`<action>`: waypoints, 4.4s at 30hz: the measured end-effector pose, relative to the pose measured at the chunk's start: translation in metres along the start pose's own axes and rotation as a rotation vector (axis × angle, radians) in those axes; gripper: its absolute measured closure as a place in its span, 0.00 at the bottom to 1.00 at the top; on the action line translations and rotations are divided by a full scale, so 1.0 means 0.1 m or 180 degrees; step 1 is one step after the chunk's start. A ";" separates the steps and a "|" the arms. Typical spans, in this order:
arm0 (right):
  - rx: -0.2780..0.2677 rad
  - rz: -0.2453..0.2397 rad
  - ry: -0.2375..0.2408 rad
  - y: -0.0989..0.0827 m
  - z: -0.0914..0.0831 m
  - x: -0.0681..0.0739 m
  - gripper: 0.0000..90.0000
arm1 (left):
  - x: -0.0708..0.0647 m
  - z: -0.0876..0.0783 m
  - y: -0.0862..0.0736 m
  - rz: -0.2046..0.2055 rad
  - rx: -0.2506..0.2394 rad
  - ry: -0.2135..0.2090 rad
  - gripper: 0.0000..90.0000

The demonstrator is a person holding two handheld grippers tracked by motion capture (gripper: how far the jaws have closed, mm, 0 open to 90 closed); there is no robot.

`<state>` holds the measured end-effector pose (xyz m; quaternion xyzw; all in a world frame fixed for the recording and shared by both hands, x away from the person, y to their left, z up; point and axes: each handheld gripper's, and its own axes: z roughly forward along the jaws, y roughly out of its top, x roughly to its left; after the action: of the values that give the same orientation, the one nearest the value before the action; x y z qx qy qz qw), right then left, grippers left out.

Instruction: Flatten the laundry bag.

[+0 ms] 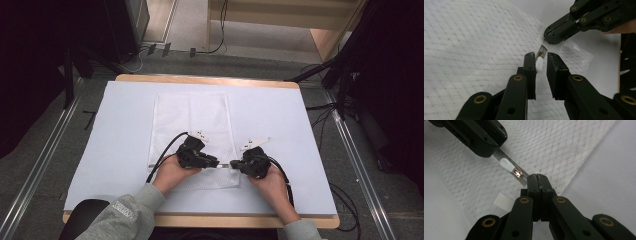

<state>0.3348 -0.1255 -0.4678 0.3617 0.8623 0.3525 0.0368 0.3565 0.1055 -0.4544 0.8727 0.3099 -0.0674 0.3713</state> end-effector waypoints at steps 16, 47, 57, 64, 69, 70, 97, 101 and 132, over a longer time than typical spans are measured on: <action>-0.0076 -0.0036 -0.0029 -0.03 0.00 0.01 1.00 | -0.01 0.14 0.02 0.0049 0.0124 0.0029 0.89; -0.0079 -0.0021 -0.0017 -0.03 0.00 0.00 1.00 | 0.02 0.22 0.01 0.0022 0.0090 -0.0168 0.96; -0.0078 -0.0011 -0.0014 -0.03 0.00 0.00 1.00 | 0.00 0.23 0.04 0.0036 0.0123 -0.0126 0.97; -0.0083 -0.0010 -0.0018 -0.03 0.00 0.00 1.00 | -0.07 0.25 -0.02 0.0059 -0.0032 0.0019 0.96; -0.0075 -0.0006 -0.0024 -0.04 0.00 0.01 1.00 | -0.05 0.25 0.01 0.0006 0.0026 -0.0033 0.98; -0.0075 -0.0002 -0.0021 -0.04 0.00 0.01 1.00 | -0.03 0.24 0.02 -0.0009 0.0058 -0.0058 0.98; -0.0169 -0.0137 -0.0026 -0.09 0.00 0.01 1.00 | 0.19 0.05 0.05 -0.0249 0.0270 -0.0378 0.98; -0.0191 -0.0148 -0.0004 -0.09 0.01 0.00 1.00 | 0.21 0.01 0.04 -0.0230 0.0272 -0.0378 0.98; -0.0184 -0.0114 0.0040 -0.10 0.00 -0.02 1.00 | 0.33 -0.16 -0.06 -0.0363 0.0391 -0.0357 0.98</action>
<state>0.3305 -0.1314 -0.4742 0.3428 0.8583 0.3788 0.0481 0.3771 0.1355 -0.4583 0.8696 0.3331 -0.1561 0.3294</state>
